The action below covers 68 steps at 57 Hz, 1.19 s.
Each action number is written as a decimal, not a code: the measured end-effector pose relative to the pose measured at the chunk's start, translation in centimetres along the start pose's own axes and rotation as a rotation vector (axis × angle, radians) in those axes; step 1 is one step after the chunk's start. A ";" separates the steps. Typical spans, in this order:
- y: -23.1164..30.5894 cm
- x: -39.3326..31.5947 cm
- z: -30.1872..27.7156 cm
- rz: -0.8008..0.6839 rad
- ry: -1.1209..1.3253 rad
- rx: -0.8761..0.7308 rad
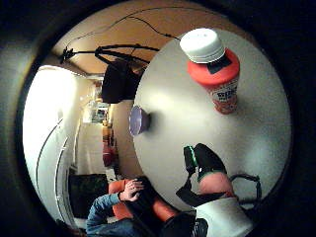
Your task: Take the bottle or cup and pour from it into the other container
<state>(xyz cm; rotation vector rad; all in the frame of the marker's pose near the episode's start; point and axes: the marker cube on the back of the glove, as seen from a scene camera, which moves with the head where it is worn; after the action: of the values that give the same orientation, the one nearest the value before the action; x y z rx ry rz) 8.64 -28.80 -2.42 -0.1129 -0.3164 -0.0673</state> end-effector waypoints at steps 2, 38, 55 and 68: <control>0.5 1.1 0.8 -0.004 -0.033 -0.006; -1.8 4.3 2.9 -0.004 -0.237 -0.170; -4.7 4.4 2.8 -0.058 -0.260 -0.288; -6.9 3.2 2.9 -0.081 -0.233 -0.286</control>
<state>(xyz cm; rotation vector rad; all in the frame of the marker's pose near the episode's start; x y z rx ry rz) 10.16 -35.46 2.05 -0.3938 -0.5430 -0.1805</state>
